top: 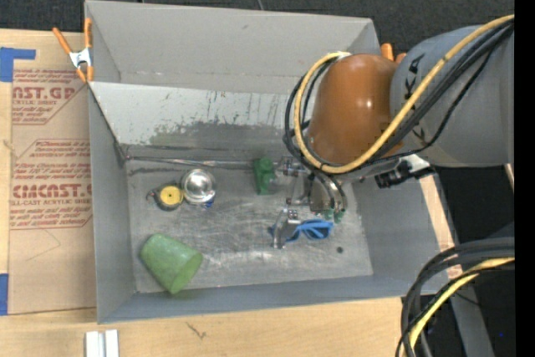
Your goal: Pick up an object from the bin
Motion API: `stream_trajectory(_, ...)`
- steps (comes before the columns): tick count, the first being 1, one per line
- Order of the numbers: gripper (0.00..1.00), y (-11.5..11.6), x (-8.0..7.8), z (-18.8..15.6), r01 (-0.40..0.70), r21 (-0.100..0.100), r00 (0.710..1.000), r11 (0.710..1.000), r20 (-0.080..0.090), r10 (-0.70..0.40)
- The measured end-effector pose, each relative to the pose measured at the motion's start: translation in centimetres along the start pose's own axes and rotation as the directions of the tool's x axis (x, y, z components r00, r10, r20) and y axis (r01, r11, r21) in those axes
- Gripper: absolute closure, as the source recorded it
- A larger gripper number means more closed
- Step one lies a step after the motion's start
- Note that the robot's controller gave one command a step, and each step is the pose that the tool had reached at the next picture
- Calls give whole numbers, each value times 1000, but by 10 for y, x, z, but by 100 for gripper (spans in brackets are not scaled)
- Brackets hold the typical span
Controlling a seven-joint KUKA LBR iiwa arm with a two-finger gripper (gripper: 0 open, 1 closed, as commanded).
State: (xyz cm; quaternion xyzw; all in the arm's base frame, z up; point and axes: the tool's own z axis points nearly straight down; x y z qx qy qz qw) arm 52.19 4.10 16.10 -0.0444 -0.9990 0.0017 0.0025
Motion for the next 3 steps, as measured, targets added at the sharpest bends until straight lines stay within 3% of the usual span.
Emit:
stream_trajectory(1, 0, -56, -33, 90, 69, -6, 998, 998, 12, -68)
stream_trajectory(2, 100, -55, -33, 86, 70, -5, 997, 998, 12, -70)
stream_trajectory(3, 100, -34, -43, -41, 71, -4, 997, 997, 15, -71)
